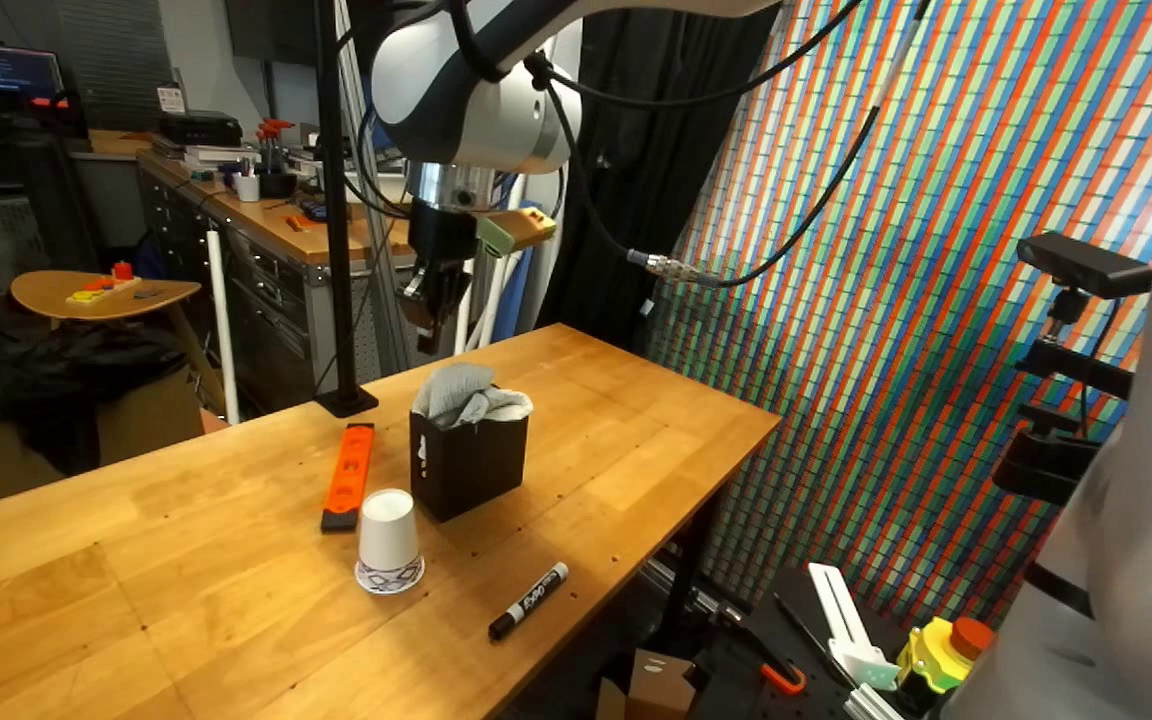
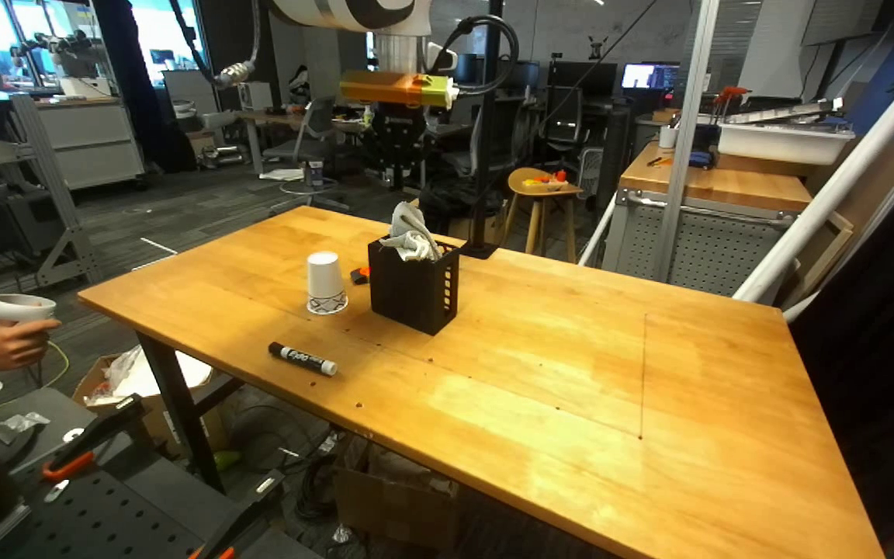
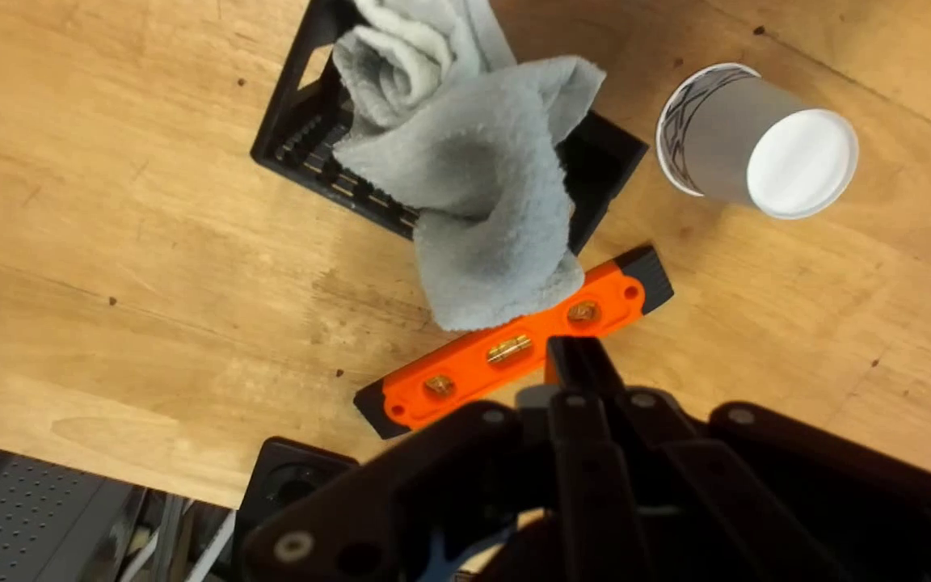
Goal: Pick up the cloth and put it in the box
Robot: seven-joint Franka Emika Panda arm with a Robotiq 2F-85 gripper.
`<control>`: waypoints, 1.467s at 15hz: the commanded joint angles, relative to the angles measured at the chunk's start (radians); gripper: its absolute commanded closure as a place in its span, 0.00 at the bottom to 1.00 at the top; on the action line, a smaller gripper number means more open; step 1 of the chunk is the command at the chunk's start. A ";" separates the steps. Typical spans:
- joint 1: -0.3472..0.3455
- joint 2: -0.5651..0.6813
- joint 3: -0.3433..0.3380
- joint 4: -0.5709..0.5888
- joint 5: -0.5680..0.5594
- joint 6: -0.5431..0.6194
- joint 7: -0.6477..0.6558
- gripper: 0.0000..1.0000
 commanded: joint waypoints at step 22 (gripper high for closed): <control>-0.036 0.033 -0.020 -0.034 -0.070 0.014 0.007 1.00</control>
